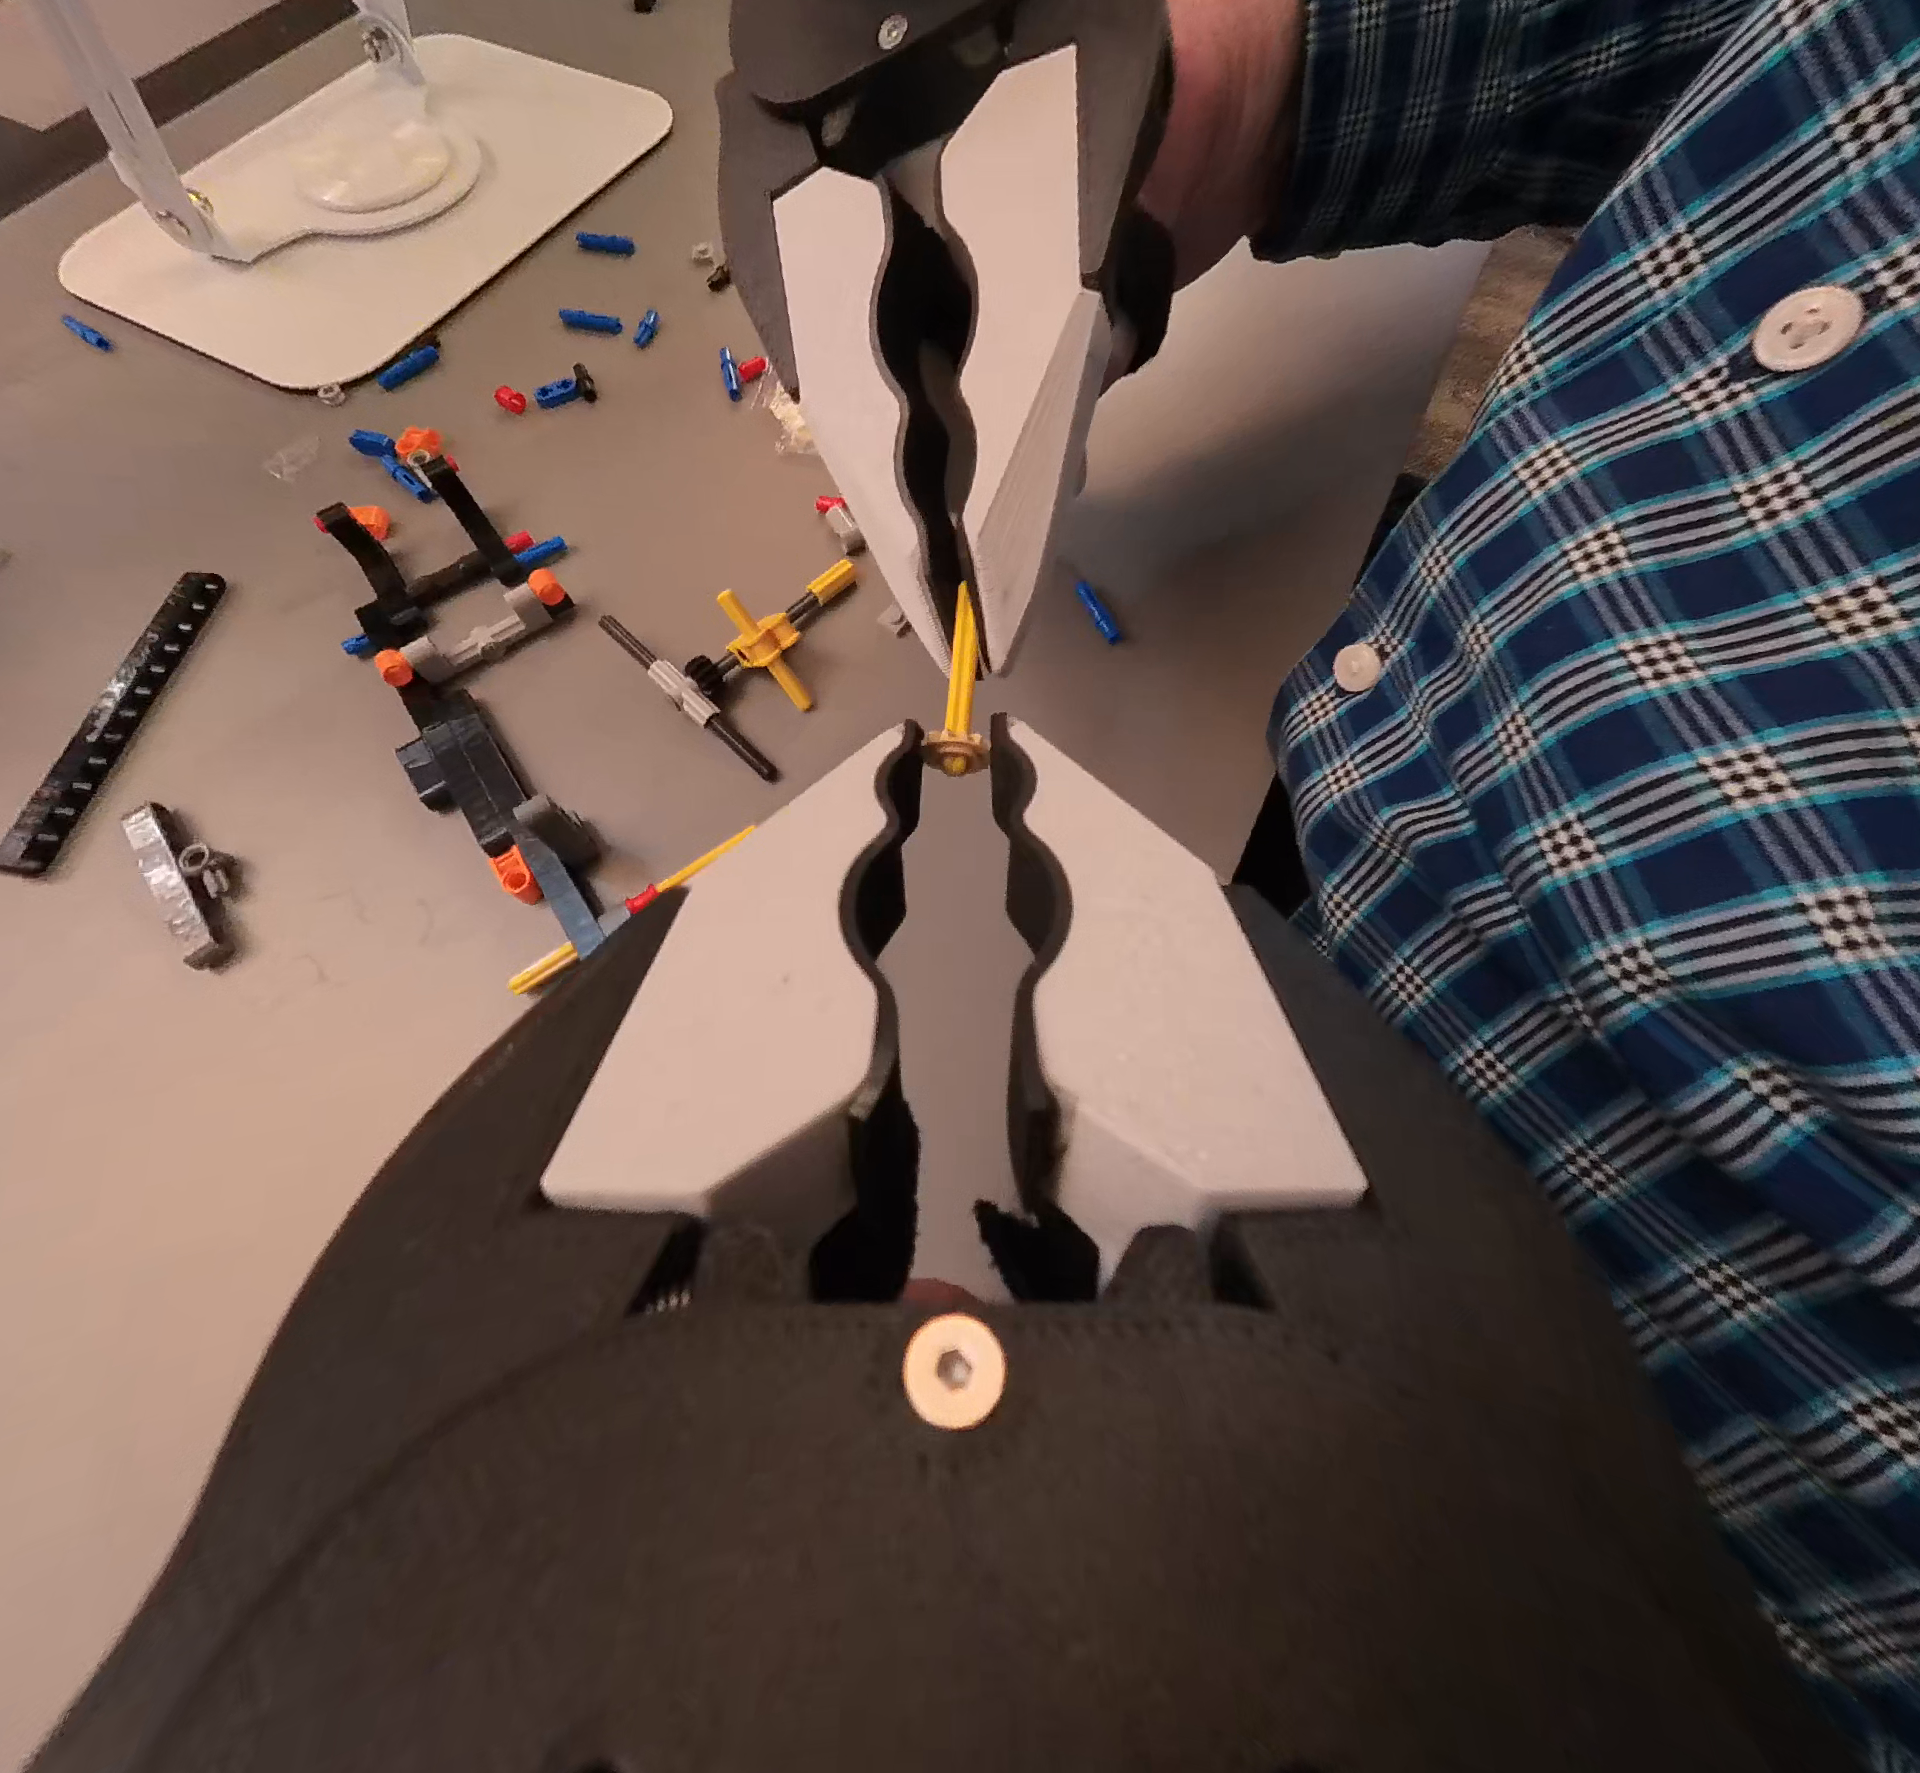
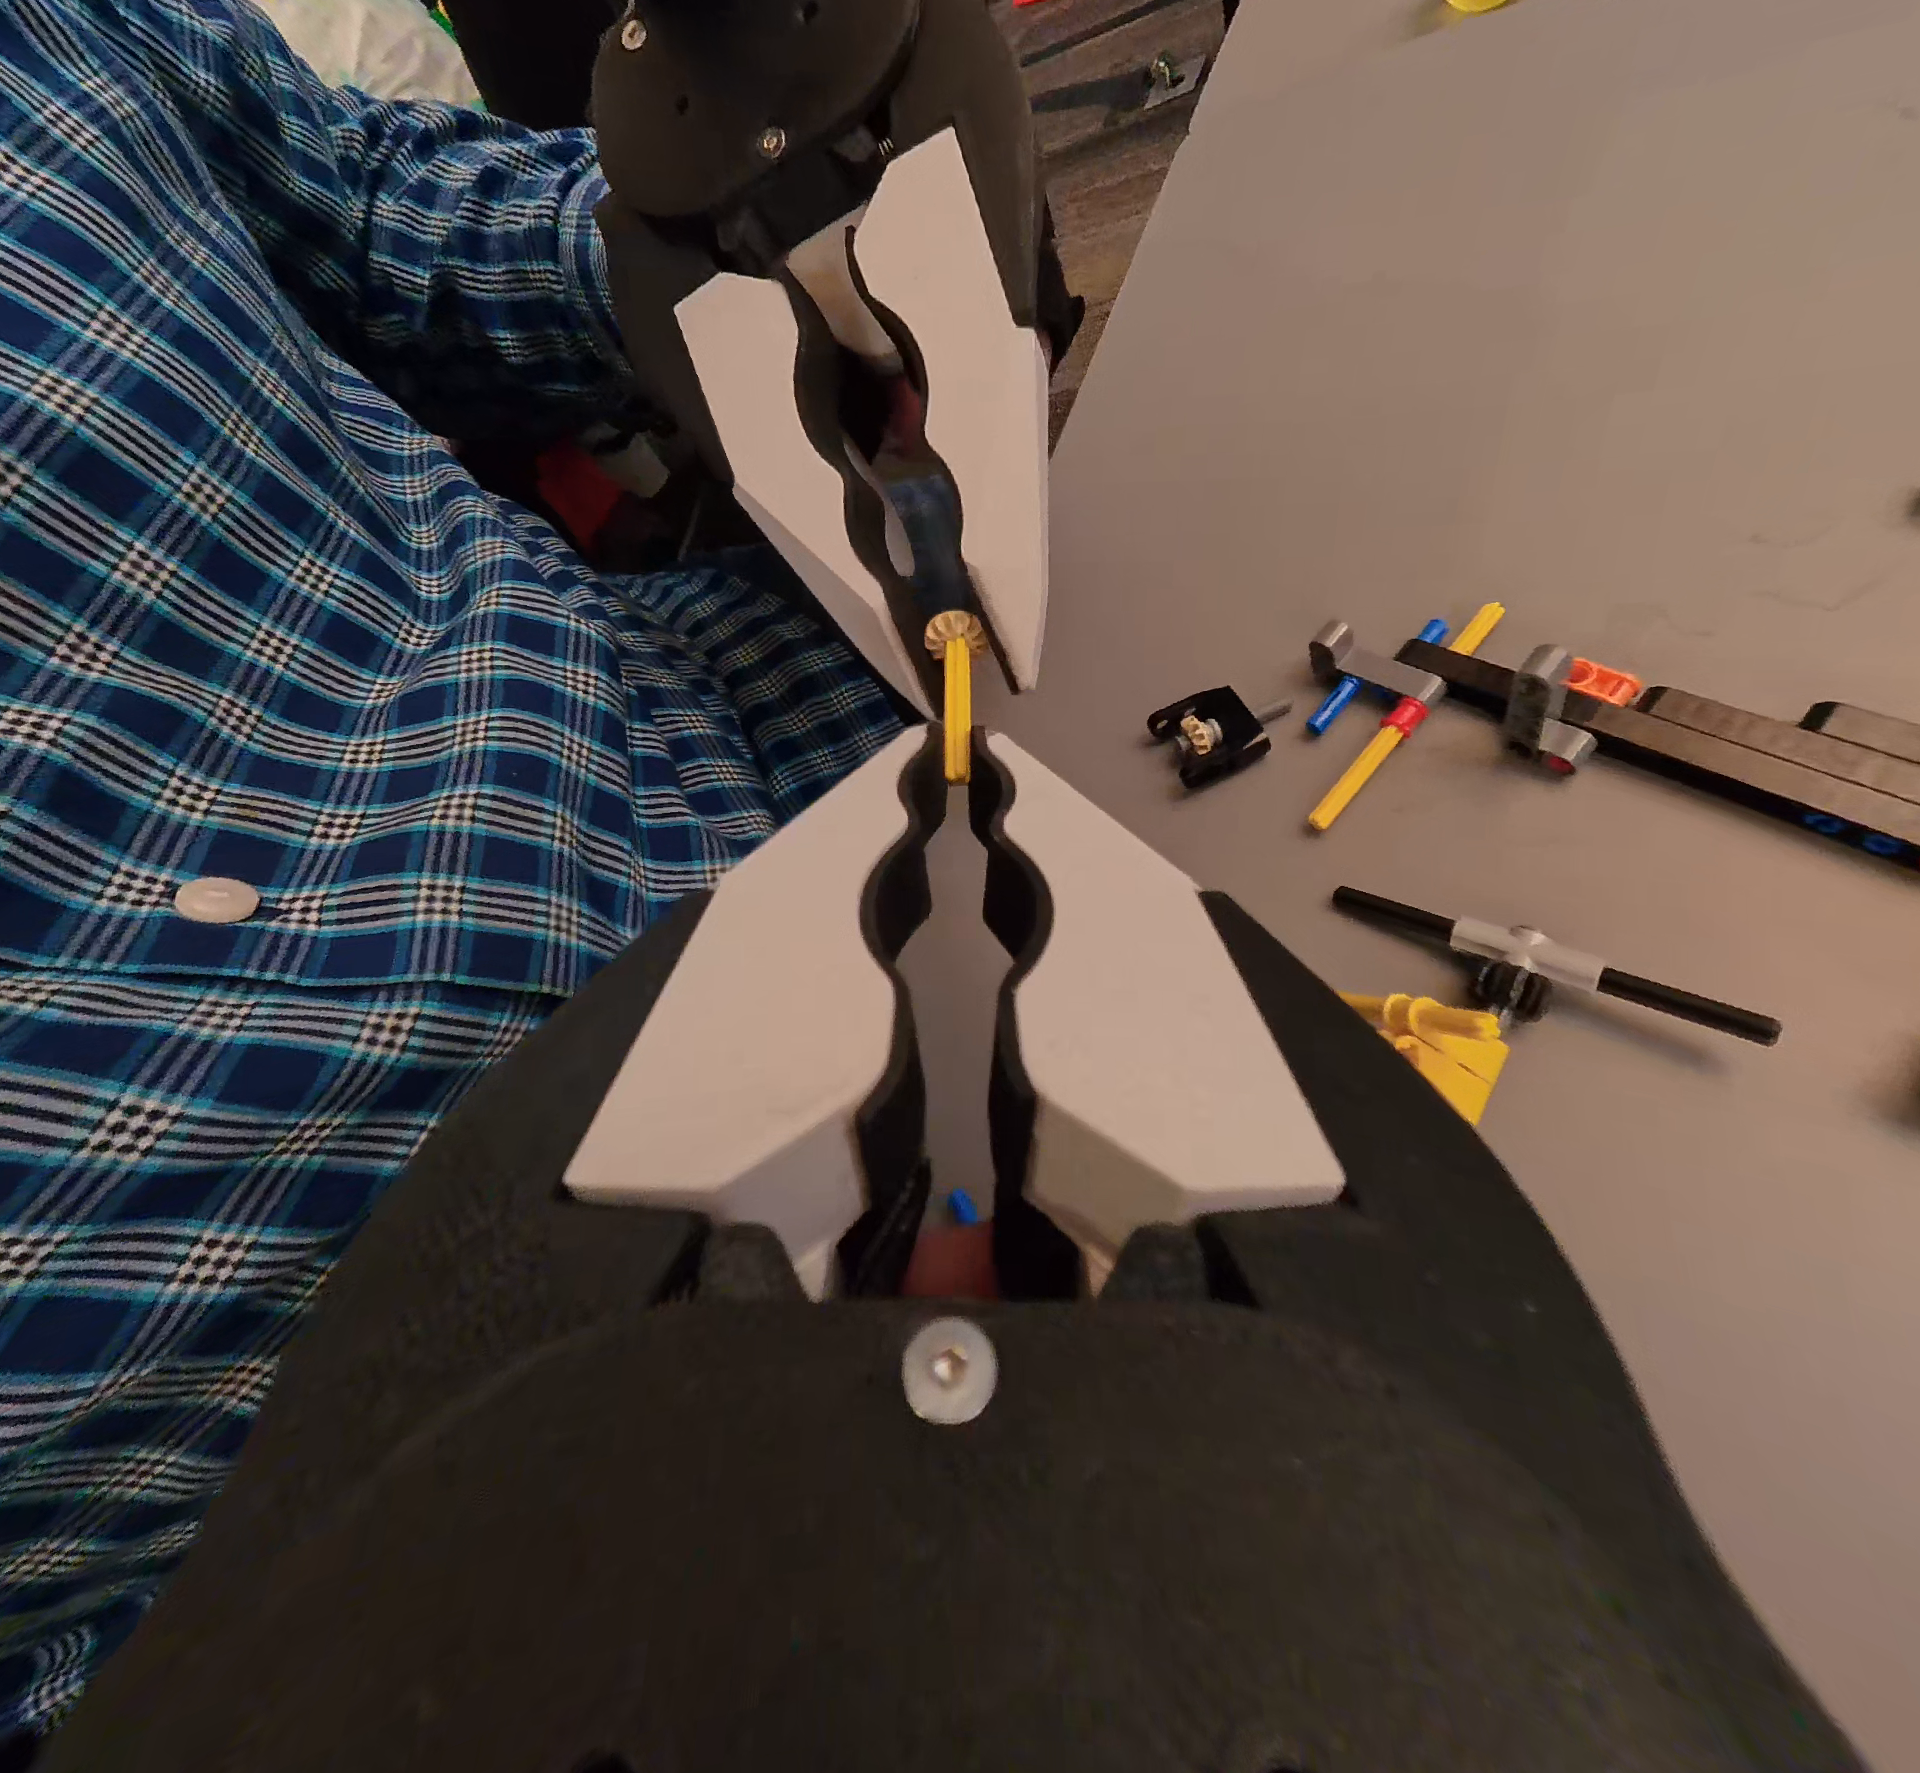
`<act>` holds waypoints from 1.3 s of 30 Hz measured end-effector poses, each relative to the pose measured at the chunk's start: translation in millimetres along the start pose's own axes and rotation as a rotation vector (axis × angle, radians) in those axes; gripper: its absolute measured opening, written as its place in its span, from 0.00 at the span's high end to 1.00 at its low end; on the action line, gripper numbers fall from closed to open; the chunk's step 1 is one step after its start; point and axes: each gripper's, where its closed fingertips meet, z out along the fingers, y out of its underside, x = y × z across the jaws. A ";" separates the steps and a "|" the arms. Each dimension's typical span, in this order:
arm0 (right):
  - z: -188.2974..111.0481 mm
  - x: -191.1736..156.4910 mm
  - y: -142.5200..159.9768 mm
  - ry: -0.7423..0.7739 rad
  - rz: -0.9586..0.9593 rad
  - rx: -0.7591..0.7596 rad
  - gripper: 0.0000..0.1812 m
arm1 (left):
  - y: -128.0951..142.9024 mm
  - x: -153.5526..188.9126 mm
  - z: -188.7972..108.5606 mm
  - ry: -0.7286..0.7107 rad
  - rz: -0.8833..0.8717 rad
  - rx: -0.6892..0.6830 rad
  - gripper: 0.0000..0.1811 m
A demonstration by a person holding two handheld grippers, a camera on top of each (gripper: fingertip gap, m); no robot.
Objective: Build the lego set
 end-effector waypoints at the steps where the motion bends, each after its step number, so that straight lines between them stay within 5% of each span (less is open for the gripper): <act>1: -0.8 -0.4 -0.7 0.001 -0.003 0.002 0.99 | -1.3 -0.2 -0.2 -0.006 0.012 0.003 0.94; 25: -23.4 -9.1 -17.3 0.041 -0.088 0.059 0.99 | -29.6 -2.2 -6.7 0.008 -0.037 0.064 0.94; 29: -55.5 7.2 -20.9 0.108 -0.069 0.113 0.99 | -20.9 -26.4 -29.4 -0.050 -0.083 0.059 0.95; 39: -62.4 27.9 -6.4 0.220 -0.084 0.021 0.99 | 0.5 -30.3 -7.7 -0.089 -0.119 -0.029 0.95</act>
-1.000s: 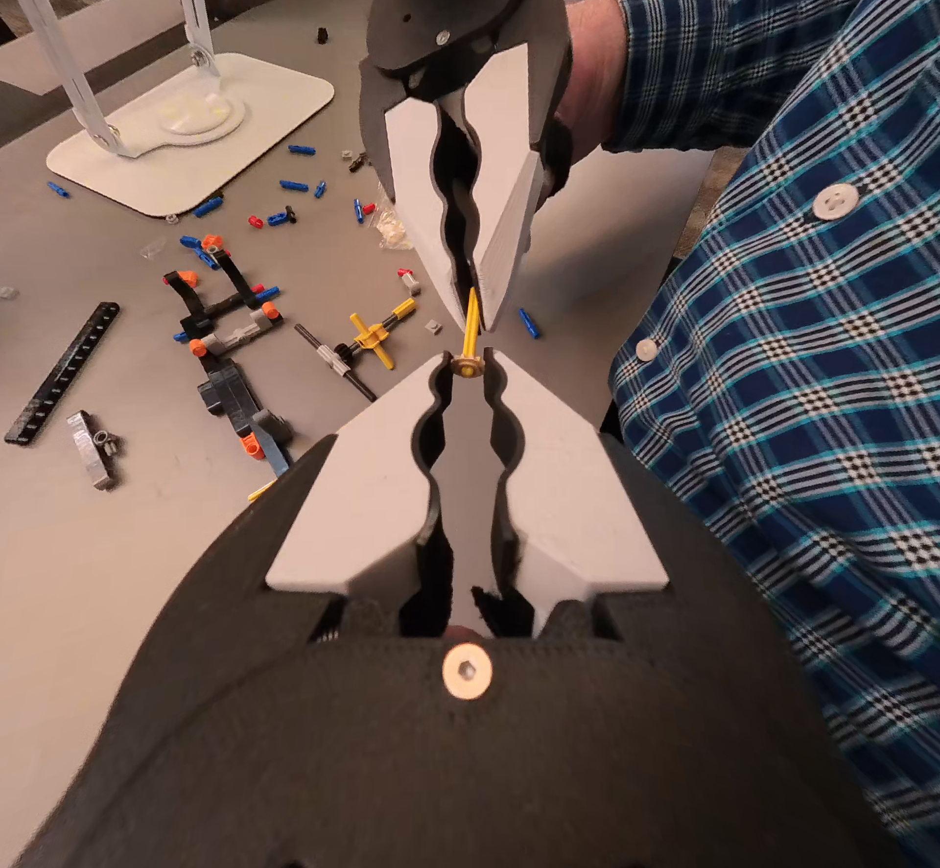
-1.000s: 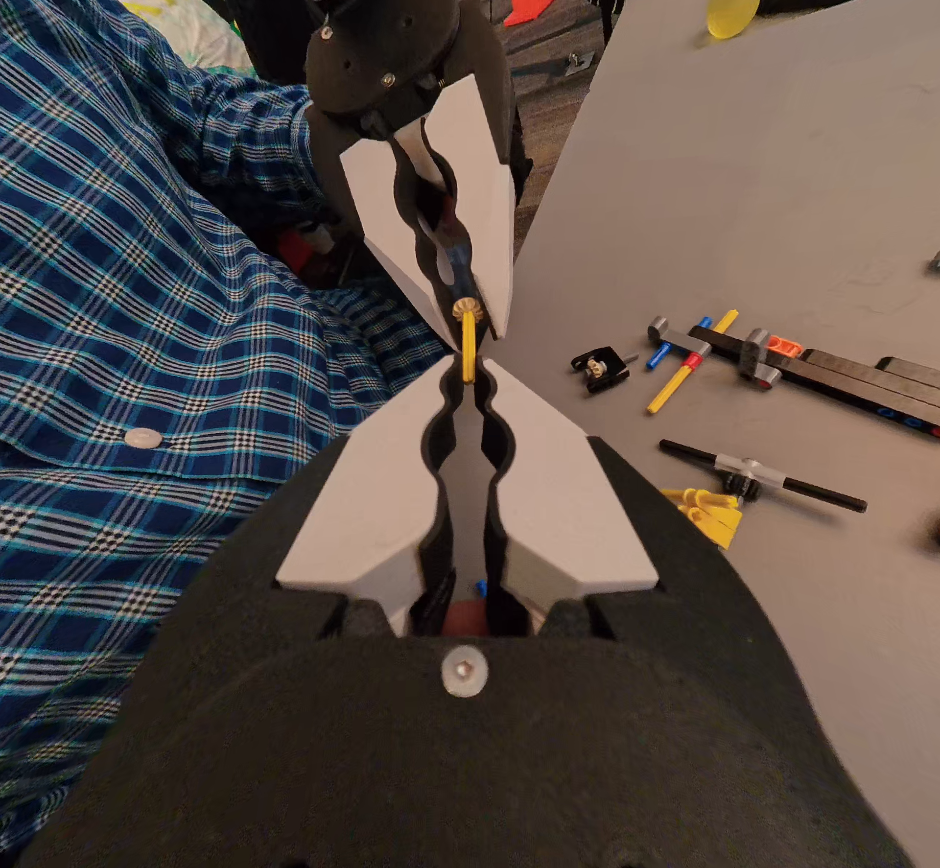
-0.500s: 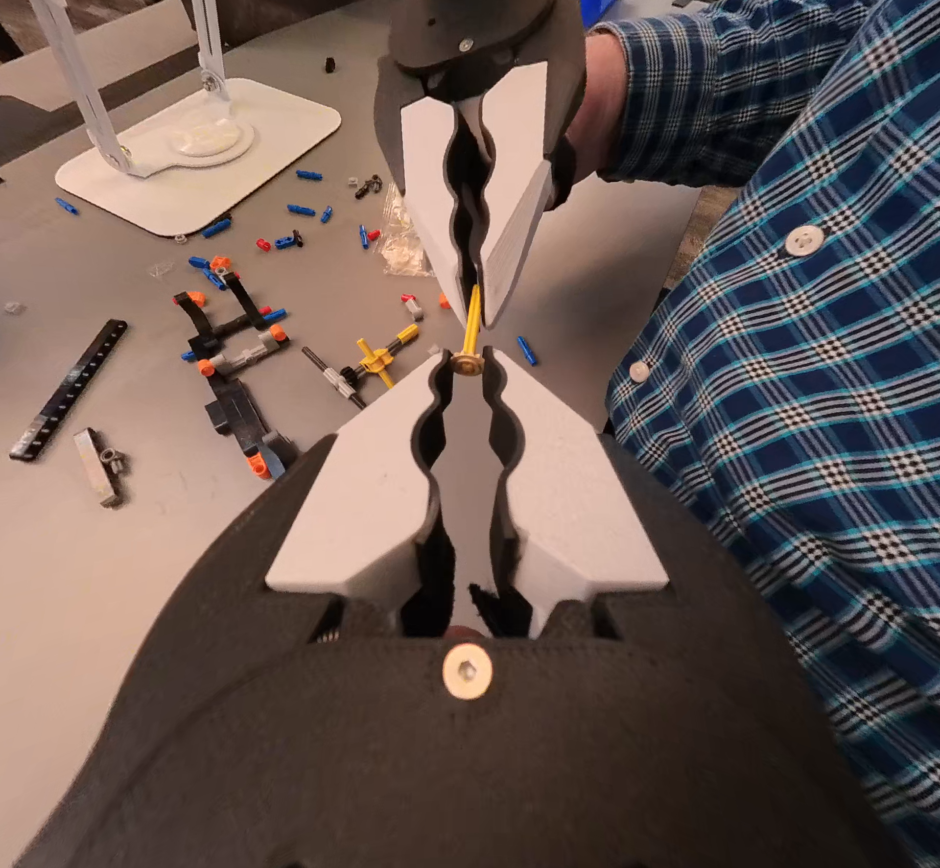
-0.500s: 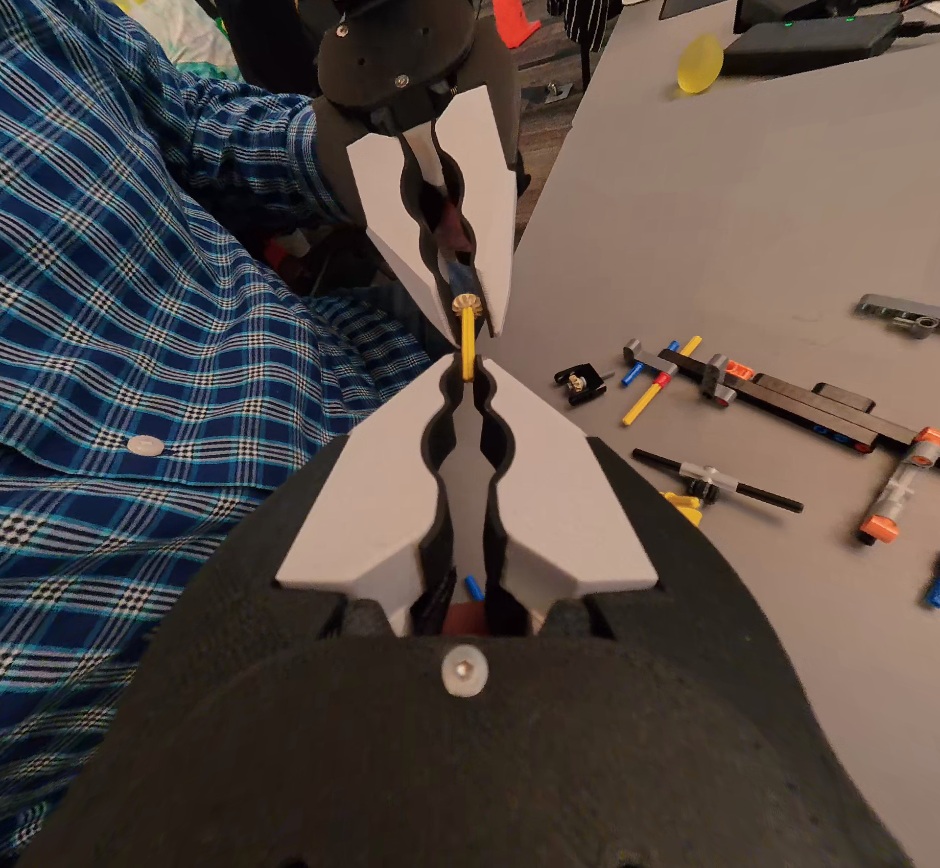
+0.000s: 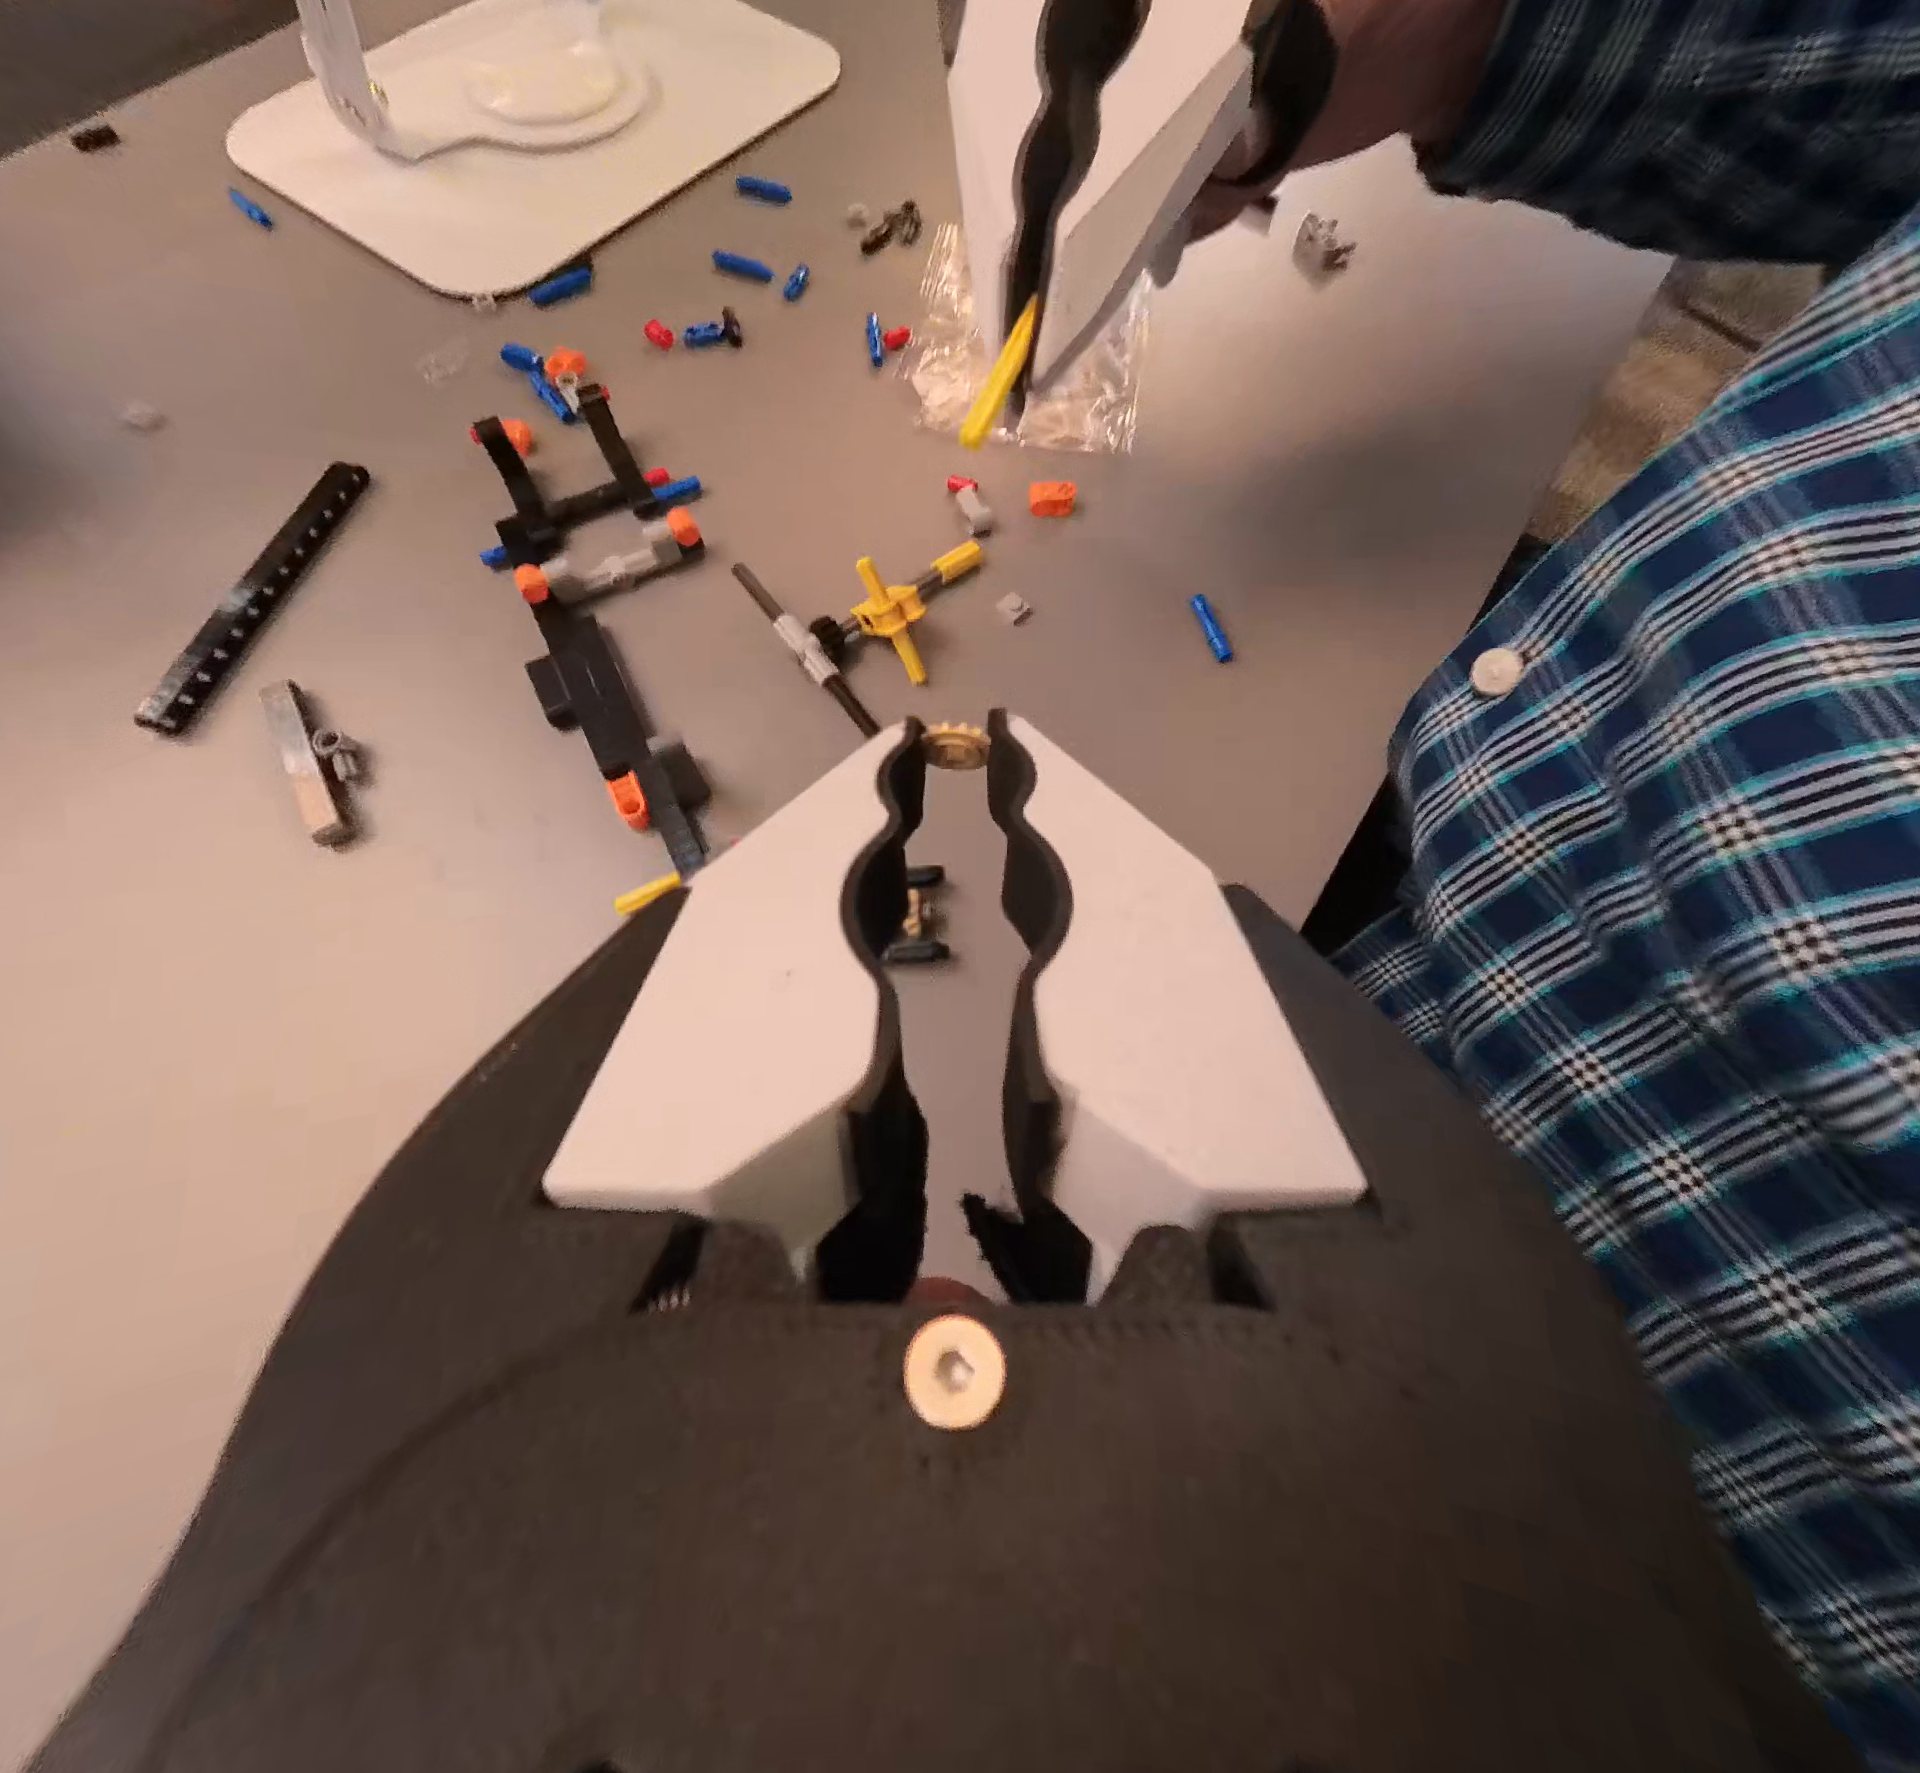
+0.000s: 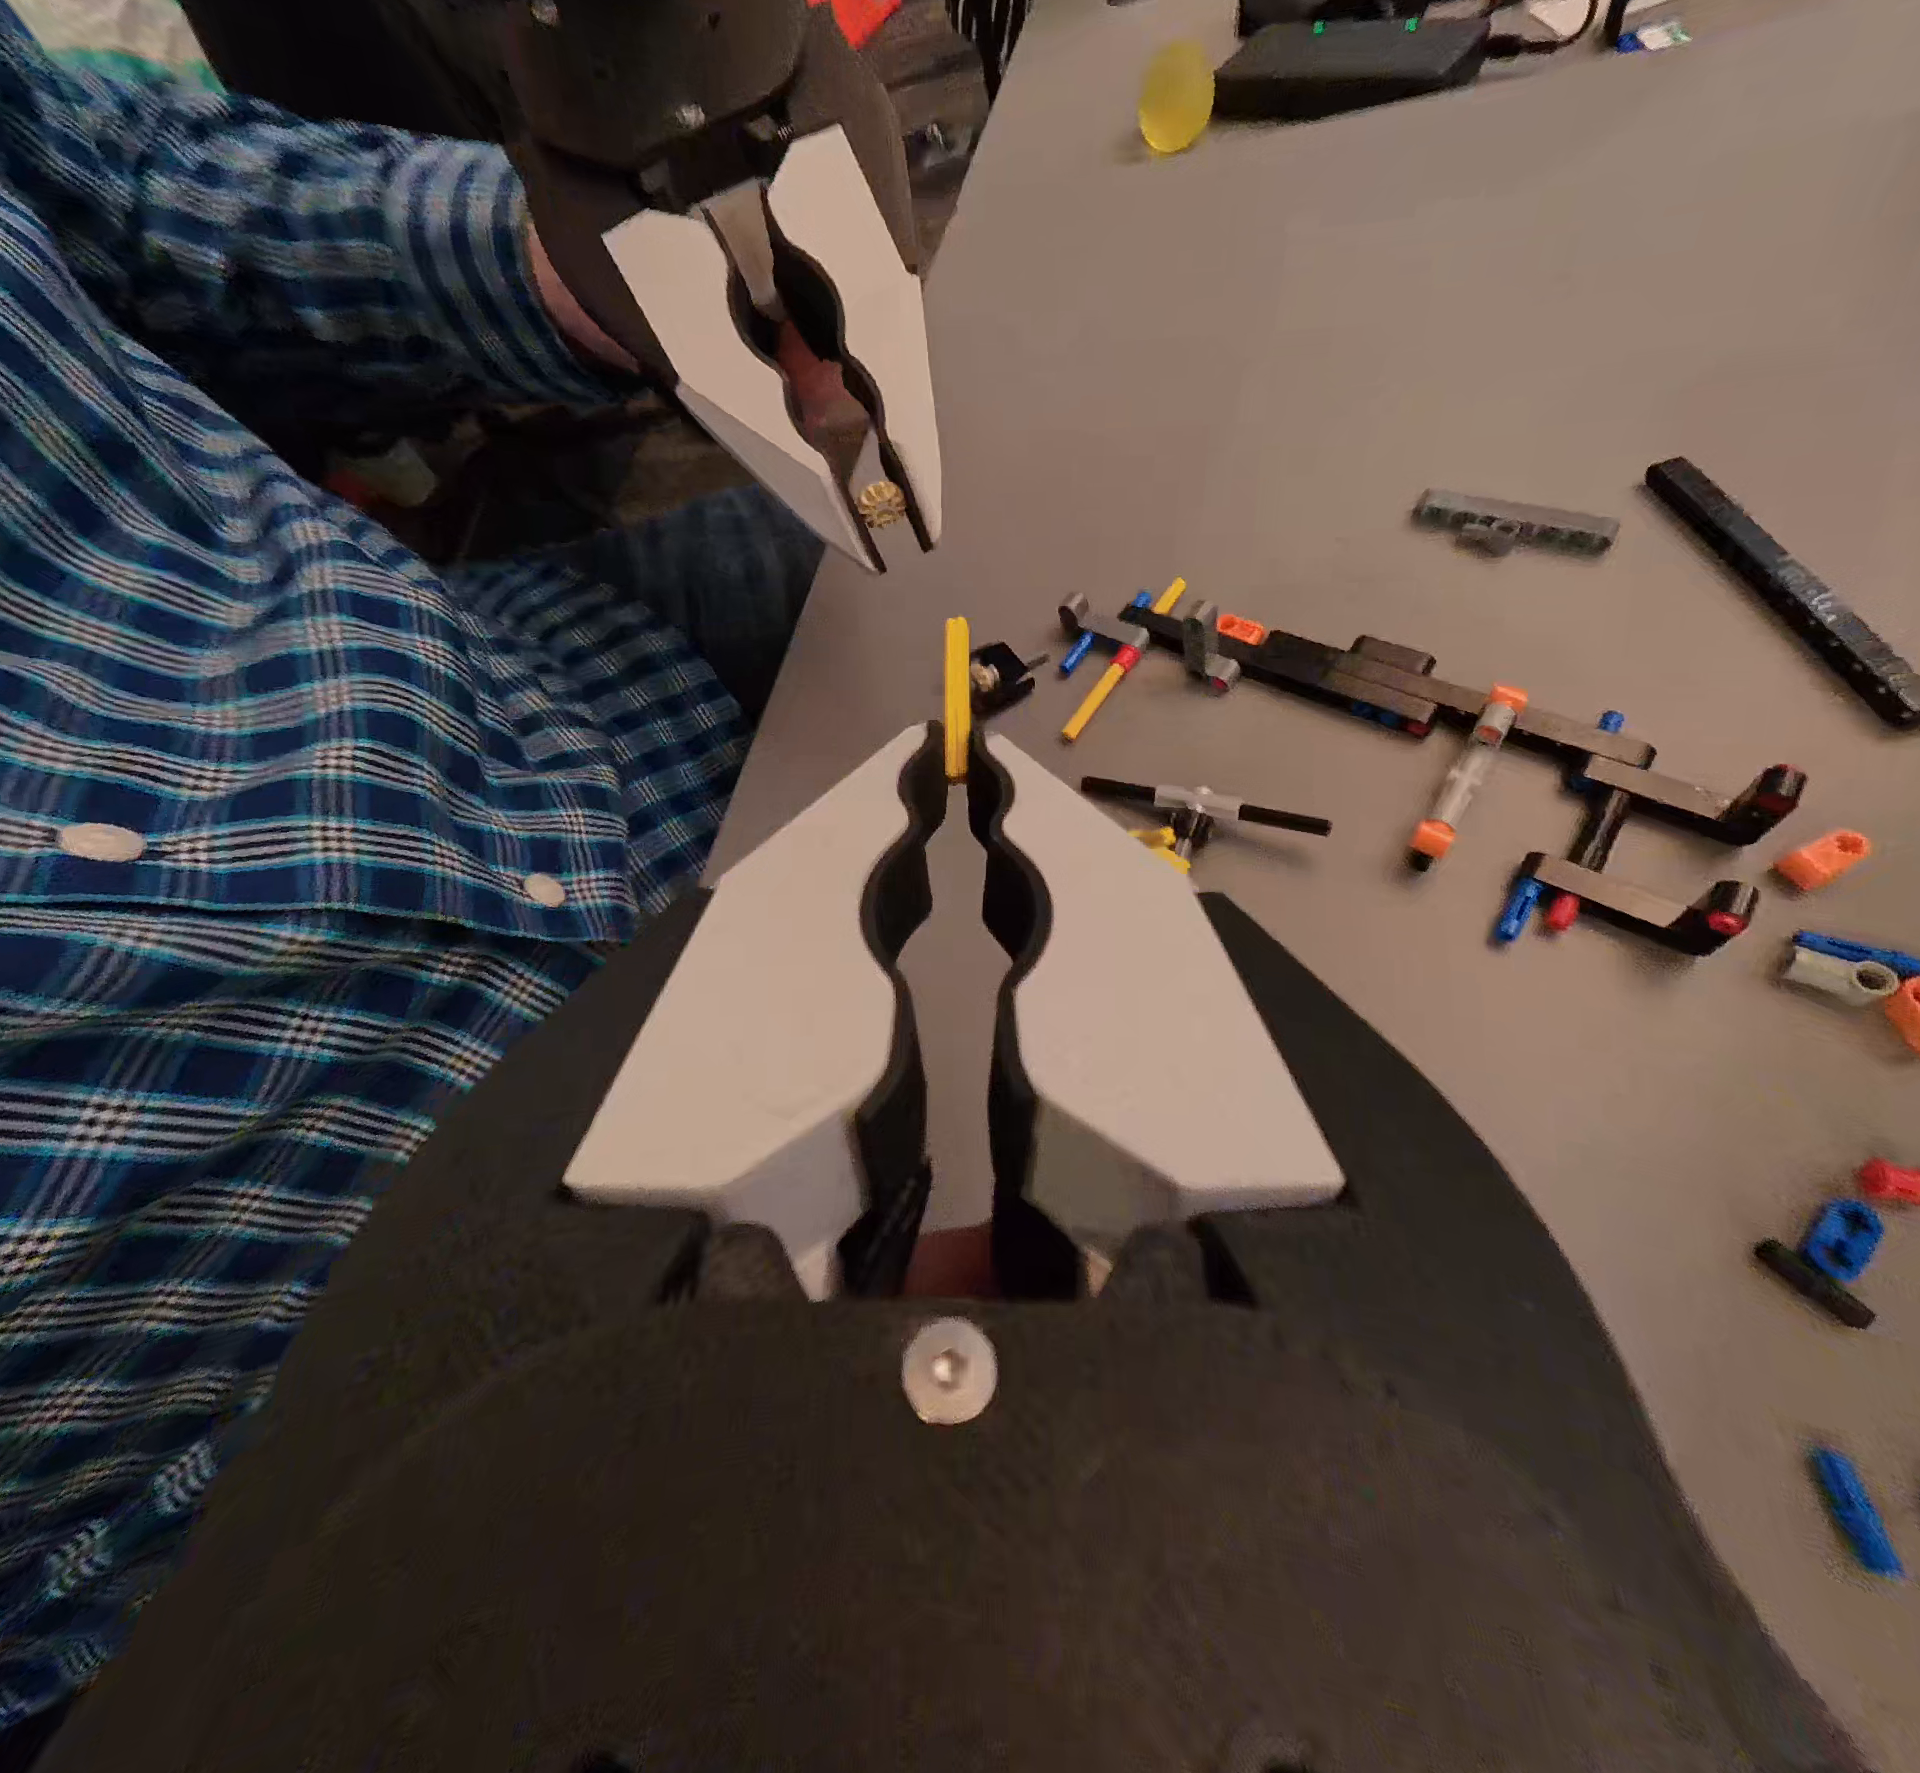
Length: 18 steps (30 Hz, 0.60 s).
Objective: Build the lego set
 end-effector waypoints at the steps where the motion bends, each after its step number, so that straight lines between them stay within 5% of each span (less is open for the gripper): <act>1: 3.5 0.1 3.7 0.002 -0.006 -0.020 0.99 | 3.0 0.0 0.6 -0.013 -0.008 -0.006 0.95; 18: 36.1 -0.3 23.3 -0.020 -0.087 -0.156 0.99 | 33.0 -3.4 3.9 -0.139 -0.140 -0.033 0.95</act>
